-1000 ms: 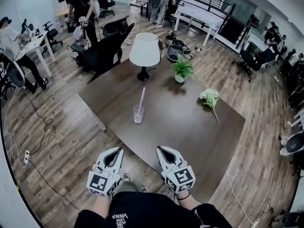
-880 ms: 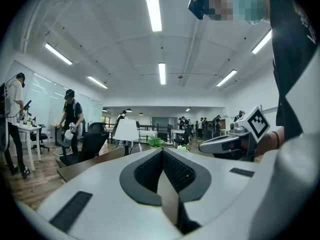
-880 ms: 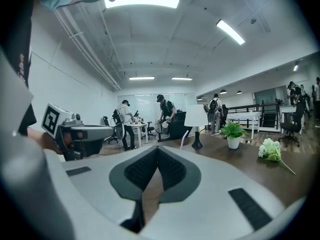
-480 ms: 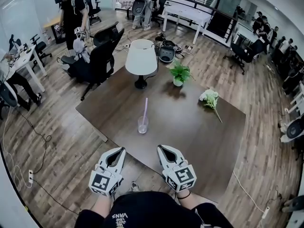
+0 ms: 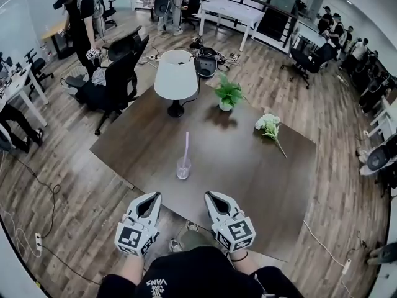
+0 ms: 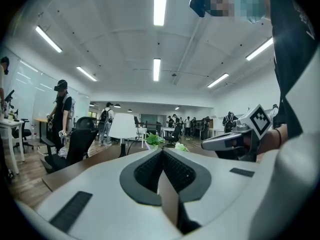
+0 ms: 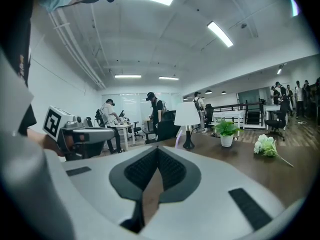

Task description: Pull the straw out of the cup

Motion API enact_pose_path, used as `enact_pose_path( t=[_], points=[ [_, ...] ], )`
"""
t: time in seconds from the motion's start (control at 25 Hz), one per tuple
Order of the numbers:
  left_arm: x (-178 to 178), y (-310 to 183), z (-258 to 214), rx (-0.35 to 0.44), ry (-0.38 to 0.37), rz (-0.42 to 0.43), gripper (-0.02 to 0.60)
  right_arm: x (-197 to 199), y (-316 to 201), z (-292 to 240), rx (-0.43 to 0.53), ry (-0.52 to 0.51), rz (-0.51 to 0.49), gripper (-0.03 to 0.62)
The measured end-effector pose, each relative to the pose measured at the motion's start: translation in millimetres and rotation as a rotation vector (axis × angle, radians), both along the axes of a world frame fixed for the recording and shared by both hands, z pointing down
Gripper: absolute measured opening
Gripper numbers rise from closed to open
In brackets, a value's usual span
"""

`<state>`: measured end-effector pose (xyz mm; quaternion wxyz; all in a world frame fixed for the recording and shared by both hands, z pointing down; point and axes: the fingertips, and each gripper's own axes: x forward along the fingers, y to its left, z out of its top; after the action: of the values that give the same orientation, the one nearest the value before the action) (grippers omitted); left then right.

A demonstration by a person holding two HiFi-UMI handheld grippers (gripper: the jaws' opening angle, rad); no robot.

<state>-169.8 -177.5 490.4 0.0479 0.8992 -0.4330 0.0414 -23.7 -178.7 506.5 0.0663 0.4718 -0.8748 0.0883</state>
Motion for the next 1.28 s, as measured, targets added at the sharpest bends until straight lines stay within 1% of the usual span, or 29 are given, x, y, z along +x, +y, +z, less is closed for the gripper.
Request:
enact_pose_path(
  t=[0.24, 0.6, 0.84, 1.0, 1.28],
  points=[
    [14.6, -34.5, -0.5, -0.001, -0.001, 0.008, 0.011, 8.4, -31.0, -6.2, 0.004, -0.01, -0.006, 0.017],
    [32.6, -85.3, 4.3, -0.003, -0.016, 0.023, 0.011, 16.6, -69.8, 1.0, -0.01, -0.01, -0.023, 0.017],
    [53.0, -109.2, 8.0, 0.006, -0.031, 0.055, 0.011, 29.2, -83.2, 5.0, -0.022, -0.019, -0.006, 0.017],
    [58.8, -124.4, 10.8, 0.002, -0.028, 0.07, 0.011, 32.8, -89.0, 8.4, -0.031, -0.018, 0.004, 0.018],
    [68.1, -145.1, 22.6, -0.037, -0.033, 0.09, 0.011, 42.0, -92.4, 13.2, -0.048, -0.016, 0.039, 0.017]
  ],
)
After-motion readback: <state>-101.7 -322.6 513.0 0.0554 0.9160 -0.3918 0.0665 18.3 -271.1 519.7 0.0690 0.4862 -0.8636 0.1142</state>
